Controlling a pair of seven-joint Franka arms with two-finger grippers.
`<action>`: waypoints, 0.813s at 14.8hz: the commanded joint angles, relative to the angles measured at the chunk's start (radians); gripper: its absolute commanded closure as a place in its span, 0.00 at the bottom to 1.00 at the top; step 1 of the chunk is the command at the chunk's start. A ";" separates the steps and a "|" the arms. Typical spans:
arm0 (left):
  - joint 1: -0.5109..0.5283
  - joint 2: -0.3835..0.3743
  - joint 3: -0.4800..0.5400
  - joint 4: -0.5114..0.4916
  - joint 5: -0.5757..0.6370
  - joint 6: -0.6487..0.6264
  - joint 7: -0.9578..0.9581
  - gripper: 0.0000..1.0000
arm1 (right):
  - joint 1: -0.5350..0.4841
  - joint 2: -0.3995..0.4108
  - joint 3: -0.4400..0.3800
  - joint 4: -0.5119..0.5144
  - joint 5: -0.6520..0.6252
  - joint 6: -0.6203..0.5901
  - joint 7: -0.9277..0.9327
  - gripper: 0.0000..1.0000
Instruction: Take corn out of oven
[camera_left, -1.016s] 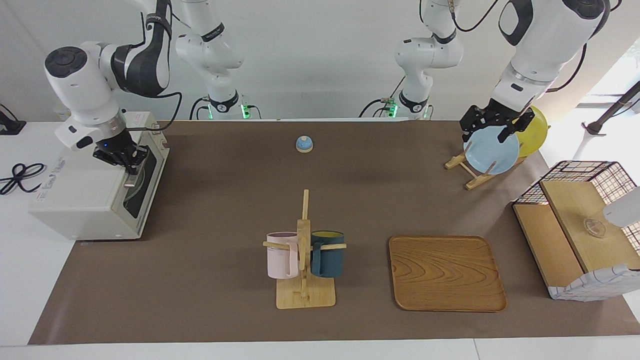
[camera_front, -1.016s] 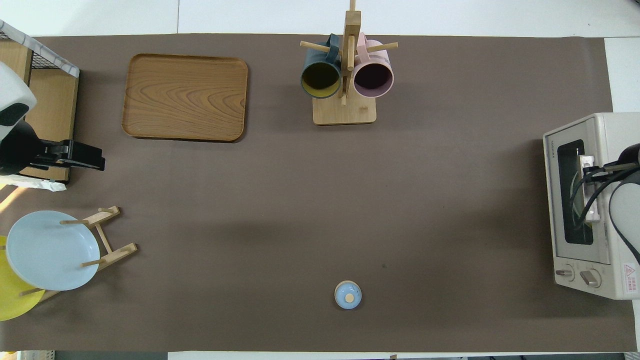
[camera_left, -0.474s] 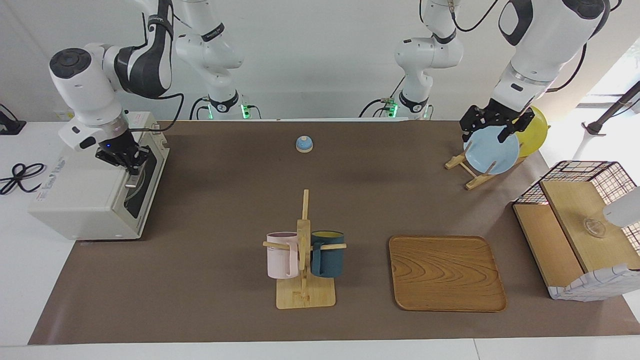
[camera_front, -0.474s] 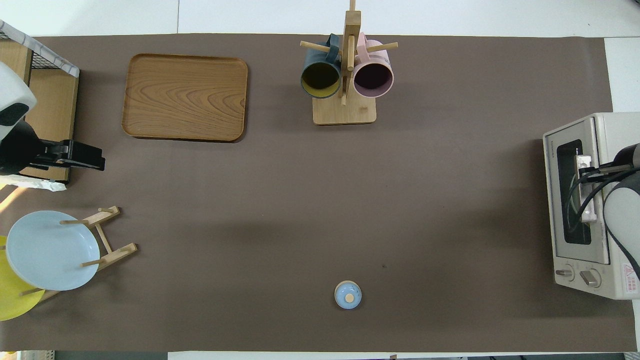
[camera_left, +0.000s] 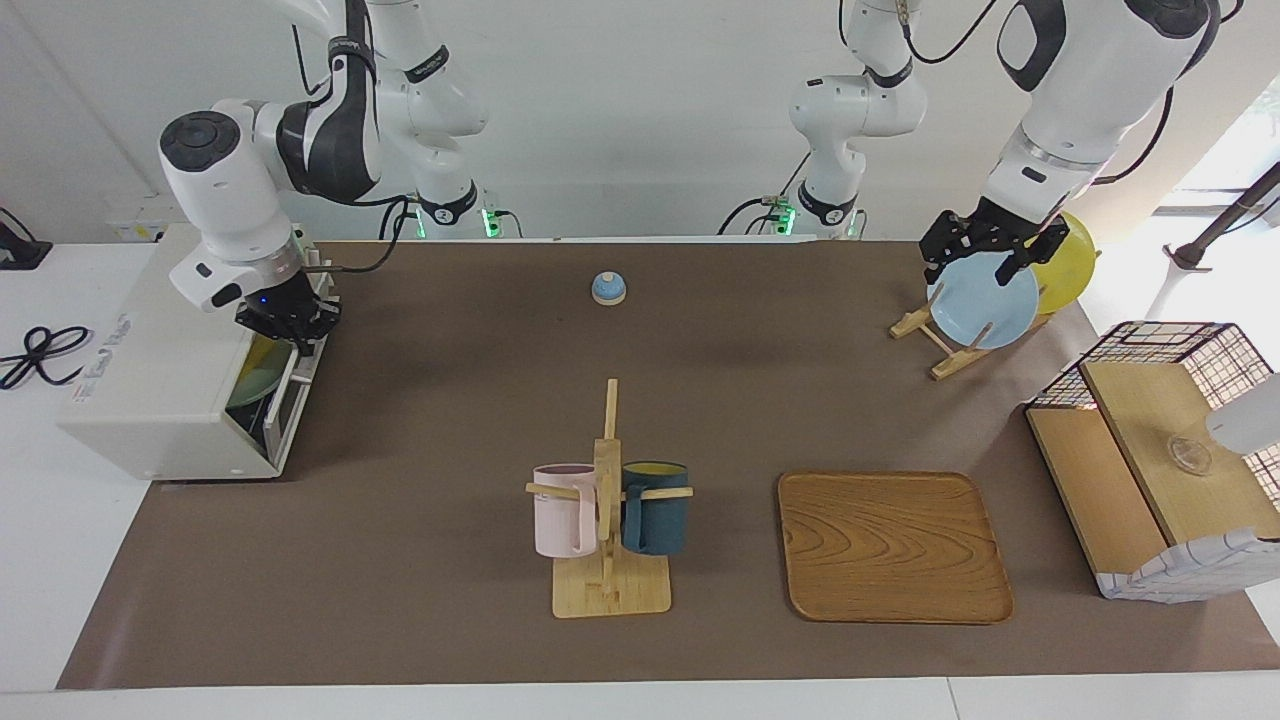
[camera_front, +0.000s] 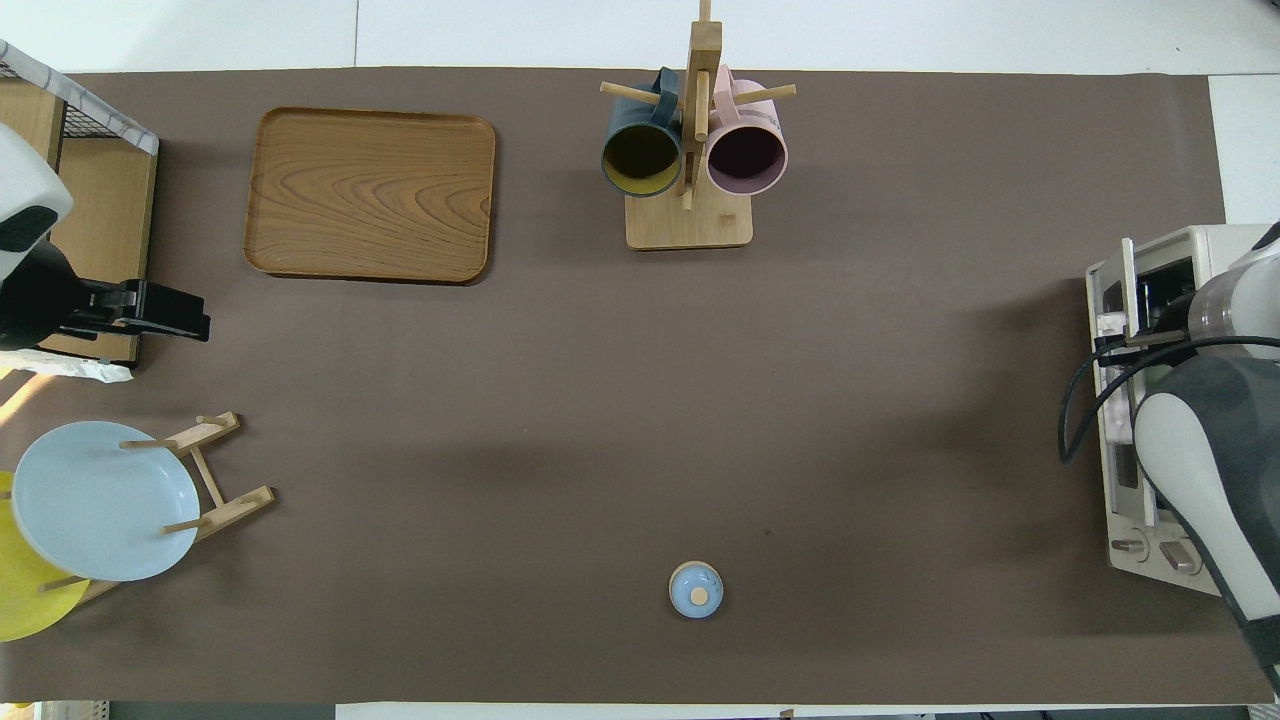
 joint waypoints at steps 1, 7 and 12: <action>0.006 -0.016 -0.006 -0.013 0.006 0.003 0.005 0.00 | -0.017 0.029 -0.001 -0.063 0.001 0.108 0.007 1.00; 0.000 -0.016 -0.008 -0.013 0.006 0.004 0.008 0.00 | 0.022 0.110 0.002 -0.075 0.002 0.195 0.067 1.00; -0.001 -0.016 -0.008 -0.013 0.006 0.006 0.005 0.00 | 0.074 0.121 0.002 -0.112 0.016 0.261 0.121 1.00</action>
